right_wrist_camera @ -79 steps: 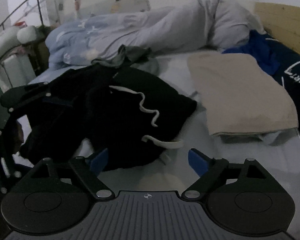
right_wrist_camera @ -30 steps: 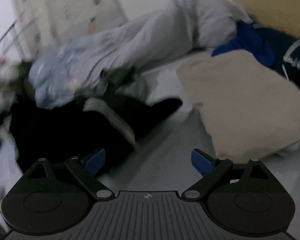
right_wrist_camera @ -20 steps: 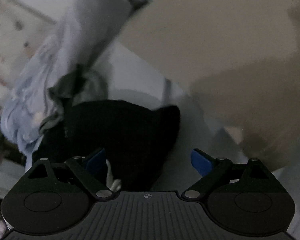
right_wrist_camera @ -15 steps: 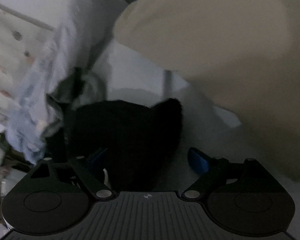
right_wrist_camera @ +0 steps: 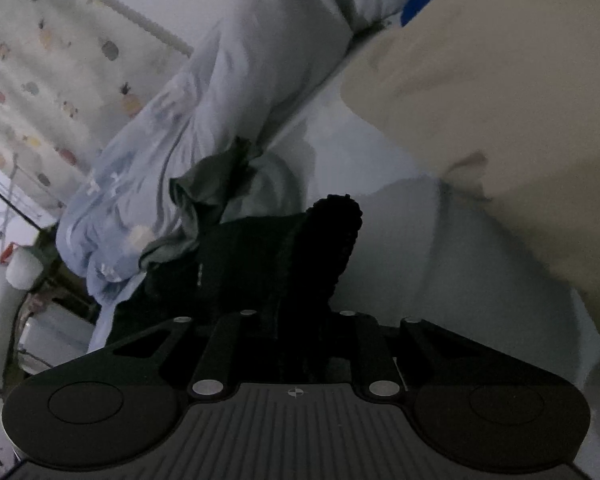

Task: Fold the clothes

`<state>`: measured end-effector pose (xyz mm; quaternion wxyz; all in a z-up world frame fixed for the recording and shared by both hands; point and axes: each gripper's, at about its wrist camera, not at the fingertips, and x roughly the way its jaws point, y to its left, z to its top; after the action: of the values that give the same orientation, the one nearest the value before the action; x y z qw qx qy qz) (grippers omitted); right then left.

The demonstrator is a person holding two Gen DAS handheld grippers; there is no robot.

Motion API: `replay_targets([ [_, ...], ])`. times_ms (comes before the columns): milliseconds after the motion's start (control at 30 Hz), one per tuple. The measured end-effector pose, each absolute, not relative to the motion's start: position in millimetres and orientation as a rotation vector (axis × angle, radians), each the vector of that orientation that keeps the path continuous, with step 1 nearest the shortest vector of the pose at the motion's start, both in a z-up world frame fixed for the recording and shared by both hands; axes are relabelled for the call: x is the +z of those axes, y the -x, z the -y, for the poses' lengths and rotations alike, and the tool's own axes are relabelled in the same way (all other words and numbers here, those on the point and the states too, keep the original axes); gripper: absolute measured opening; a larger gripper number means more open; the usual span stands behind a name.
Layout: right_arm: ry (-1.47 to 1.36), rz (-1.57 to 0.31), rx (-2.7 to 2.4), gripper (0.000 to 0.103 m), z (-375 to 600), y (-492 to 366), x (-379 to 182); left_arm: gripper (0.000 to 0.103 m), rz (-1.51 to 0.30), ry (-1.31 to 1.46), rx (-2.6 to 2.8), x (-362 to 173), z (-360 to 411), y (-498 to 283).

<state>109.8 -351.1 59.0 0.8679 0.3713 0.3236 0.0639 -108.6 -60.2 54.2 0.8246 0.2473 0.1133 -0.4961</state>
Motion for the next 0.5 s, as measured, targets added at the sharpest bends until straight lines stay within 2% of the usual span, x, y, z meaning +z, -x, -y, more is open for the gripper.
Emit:
replay_targets([
  [300, -0.813, -0.716, 0.125, 0.018, 364.2, -108.1, 50.3, 0.086, -0.199, -0.958, -1.115, 20.9, 105.5, 141.5],
  [500, -0.818, -0.728, 0.128, 0.018, 367.1, -108.2, 44.7, 0.086, -0.186, -1.050, -1.124, 12.8, 107.2, 146.8],
])
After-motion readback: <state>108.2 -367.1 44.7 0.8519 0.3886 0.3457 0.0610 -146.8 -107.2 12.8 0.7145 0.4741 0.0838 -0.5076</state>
